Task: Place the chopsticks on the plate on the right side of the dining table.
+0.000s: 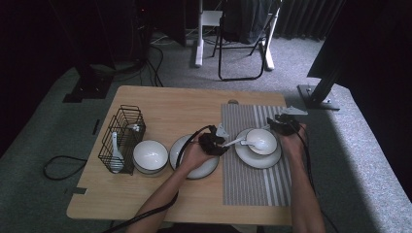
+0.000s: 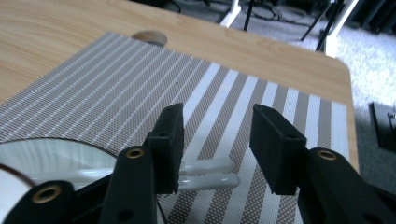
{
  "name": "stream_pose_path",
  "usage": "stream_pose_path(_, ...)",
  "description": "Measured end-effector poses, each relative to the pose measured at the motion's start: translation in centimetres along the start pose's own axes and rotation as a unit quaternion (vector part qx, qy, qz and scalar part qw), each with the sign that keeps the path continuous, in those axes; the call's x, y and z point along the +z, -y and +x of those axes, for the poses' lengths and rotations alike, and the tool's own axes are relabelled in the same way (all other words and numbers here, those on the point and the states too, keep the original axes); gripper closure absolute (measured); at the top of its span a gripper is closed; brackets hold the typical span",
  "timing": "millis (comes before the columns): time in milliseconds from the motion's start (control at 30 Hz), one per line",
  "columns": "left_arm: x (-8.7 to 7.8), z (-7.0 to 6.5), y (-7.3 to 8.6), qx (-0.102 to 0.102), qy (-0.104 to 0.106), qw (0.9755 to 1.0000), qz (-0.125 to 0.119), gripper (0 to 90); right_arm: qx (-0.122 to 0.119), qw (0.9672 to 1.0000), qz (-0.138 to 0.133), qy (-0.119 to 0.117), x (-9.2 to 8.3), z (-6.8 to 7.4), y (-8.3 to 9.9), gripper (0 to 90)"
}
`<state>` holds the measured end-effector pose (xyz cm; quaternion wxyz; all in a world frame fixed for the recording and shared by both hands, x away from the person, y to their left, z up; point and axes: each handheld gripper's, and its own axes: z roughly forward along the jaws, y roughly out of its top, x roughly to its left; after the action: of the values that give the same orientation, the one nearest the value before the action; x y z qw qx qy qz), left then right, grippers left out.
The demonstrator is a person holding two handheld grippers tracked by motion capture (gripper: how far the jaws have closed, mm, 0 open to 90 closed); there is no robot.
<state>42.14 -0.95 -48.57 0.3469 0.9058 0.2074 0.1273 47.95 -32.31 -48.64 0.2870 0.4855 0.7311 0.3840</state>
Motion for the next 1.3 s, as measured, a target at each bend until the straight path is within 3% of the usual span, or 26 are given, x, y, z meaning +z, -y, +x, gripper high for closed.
stream_pose_path(167, 0.1, 0.0, 0.0, 0.0, -0.003, 1.0, 0.002, 66.3, 0.011, 0.9999, 0.006, 0.004, 0.5, -0.1, 0.2, 56.8)
stream_pose_path(500, 0.5, -0.1, -0.1, 0.003, -0.008, 0.9999, 0.013, 71.8, 0.001, 0.9997, 0.023, 0.007, 1.0, 0.0, 0.0, 57.4)
stream_pose_path(767, 0.8, 0.0, -0.2, 0.005, -0.006, 0.9998, 0.016, 81.1, 0.0, 0.9991, 0.042, 0.007, 1.3, 0.0, 0.1, 57.6)
stream_pose_path(1300, 1.3, 0.6, -0.4, -0.02, -0.015, 0.9996, 0.012, 78.6, -0.014, 0.9974, 0.067, 0.023, 0.9, -0.1, -0.1, 57.7)
